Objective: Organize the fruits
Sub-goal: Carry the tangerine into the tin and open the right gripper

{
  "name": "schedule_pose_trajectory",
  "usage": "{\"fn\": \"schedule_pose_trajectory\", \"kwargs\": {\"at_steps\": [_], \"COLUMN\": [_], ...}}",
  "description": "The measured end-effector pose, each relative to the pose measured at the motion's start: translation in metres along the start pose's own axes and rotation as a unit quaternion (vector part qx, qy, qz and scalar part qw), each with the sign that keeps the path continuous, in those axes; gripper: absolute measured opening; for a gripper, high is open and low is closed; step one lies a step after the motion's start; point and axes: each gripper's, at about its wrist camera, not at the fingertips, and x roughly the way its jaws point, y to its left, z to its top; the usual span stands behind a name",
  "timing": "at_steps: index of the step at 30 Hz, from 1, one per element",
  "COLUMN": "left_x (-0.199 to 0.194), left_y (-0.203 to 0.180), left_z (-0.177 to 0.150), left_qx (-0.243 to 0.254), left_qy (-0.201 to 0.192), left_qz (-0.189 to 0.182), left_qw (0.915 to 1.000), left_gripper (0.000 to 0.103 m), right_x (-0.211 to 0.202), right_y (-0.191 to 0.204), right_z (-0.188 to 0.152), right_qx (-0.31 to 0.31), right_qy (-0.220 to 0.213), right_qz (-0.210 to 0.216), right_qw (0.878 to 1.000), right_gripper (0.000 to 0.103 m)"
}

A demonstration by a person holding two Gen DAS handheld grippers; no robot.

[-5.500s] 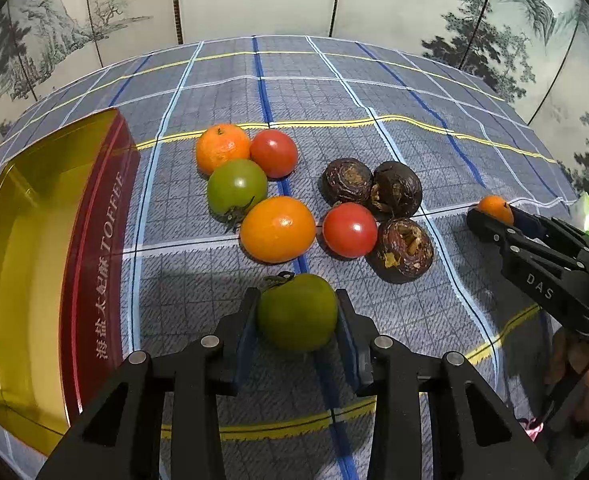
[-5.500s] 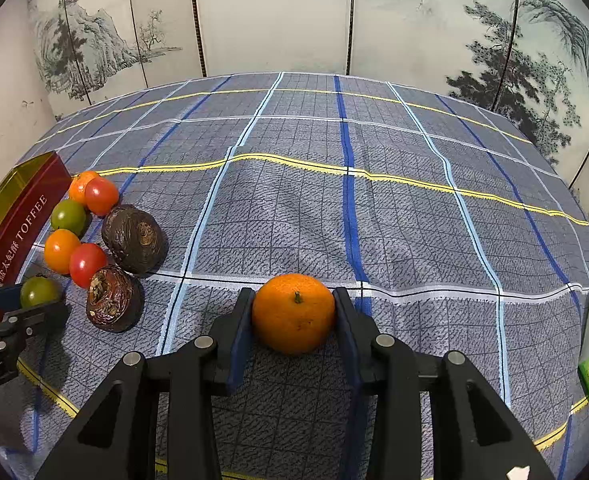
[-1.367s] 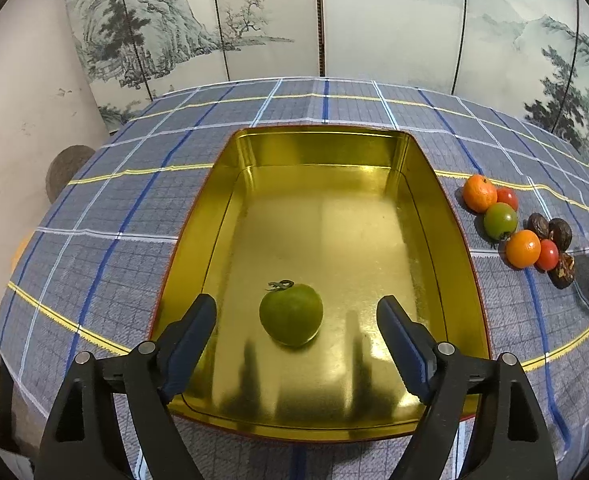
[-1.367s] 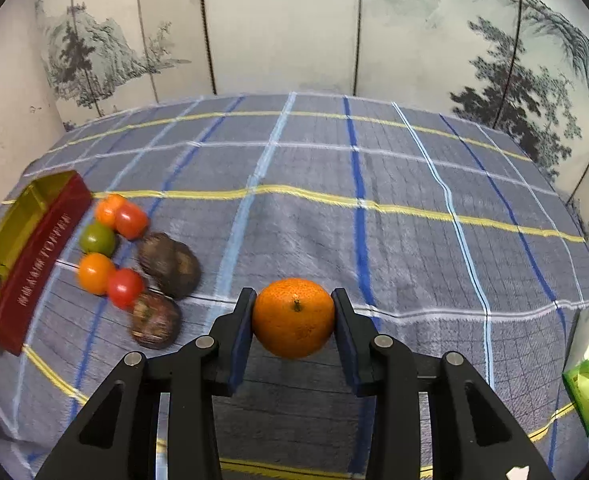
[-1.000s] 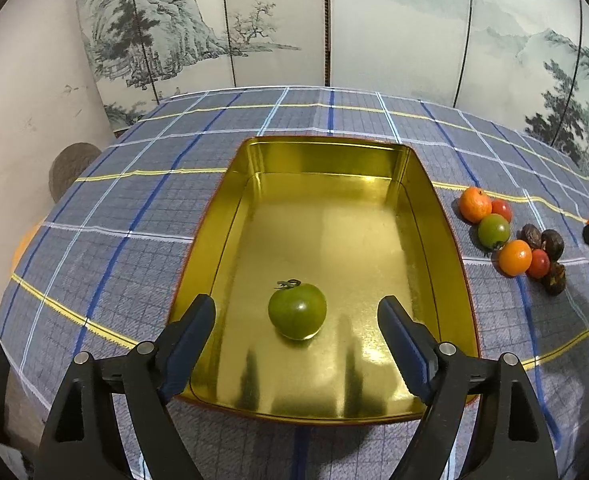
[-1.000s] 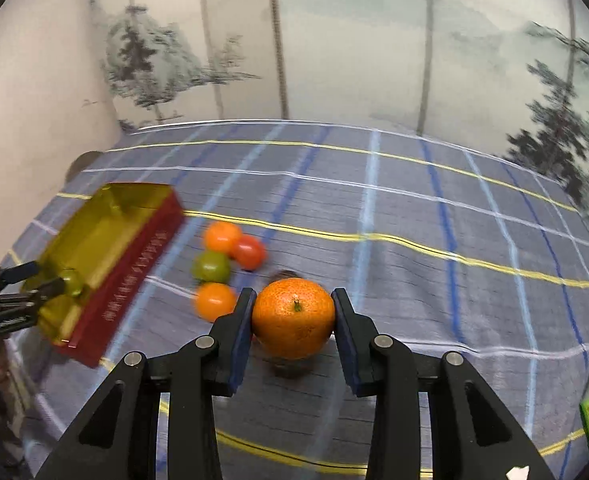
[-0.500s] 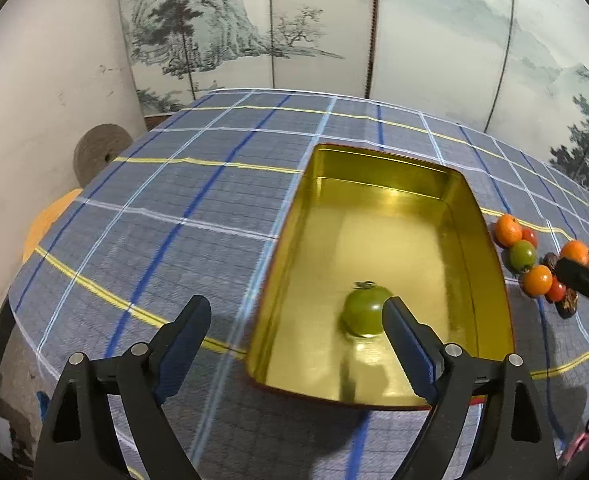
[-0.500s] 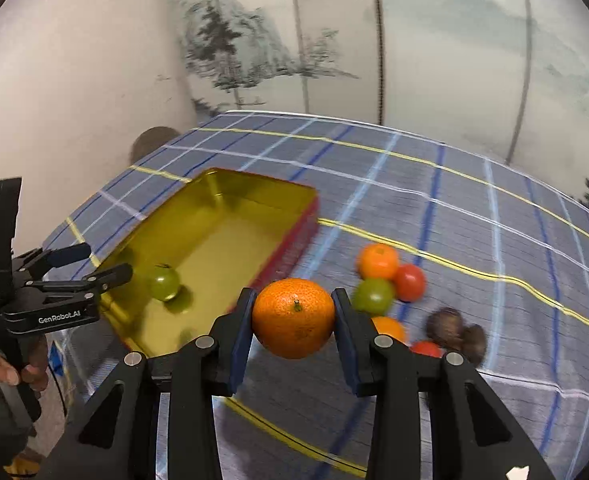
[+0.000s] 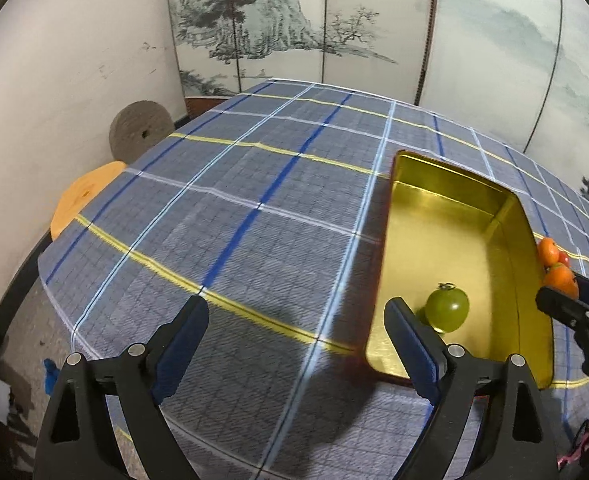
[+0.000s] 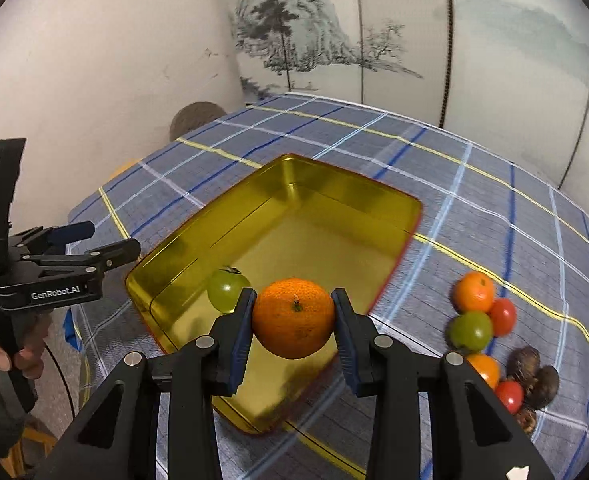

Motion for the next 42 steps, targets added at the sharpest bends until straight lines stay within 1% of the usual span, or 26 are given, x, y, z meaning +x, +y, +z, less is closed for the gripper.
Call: {"fn": "schedule_pose_trajectory", "kwargs": {"at_steps": [7, 19, 26, 38, 42], "left_x": [0.003, 0.005, 0.006, 0.007, 0.006], "left_y": [0.008, 0.020, 0.022, 0.017, 0.014], "left_z": [-0.003, -0.012, -0.015, -0.018, -0.017], "left_qx": [-0.010, -0.017, -0.019, -0.011, -0.007], "left_qy": [0.006, 0.018, 0.023, 0.027, 0.026], "left_qz": [0.006, 0.014, 0.016, 0.007, 0.005], "left_qw": [0.9999, 0.9996, 0.9994, 0.9995, 0.9996], "left_gripper": [0.089, 0.089, 0.089, 0.089, 0.089], "right_x": [0.024, 0.047, 0.054, 0.058, 0.056], "right_y": [0.012, 0.023, 0.030, 0.032, 0.032], "right_z": [0.001, -0.002, -0.006, -0.010, -0.010], "right_qx": [-0.021, -0.042, -0.049, -0.048, -0.047], "right_qy": [0.029, 0.050, 0.059, 0.065, 0.061], "right_qz": [-0.003, -0.004, -0.002, -0.004, -0.004], "right_qw": [0.999, 0.998, 0.997, 0.997, 0.997], "right_gripper": [0.035, 0.036, 0.036, 0.037, 0.044]}}
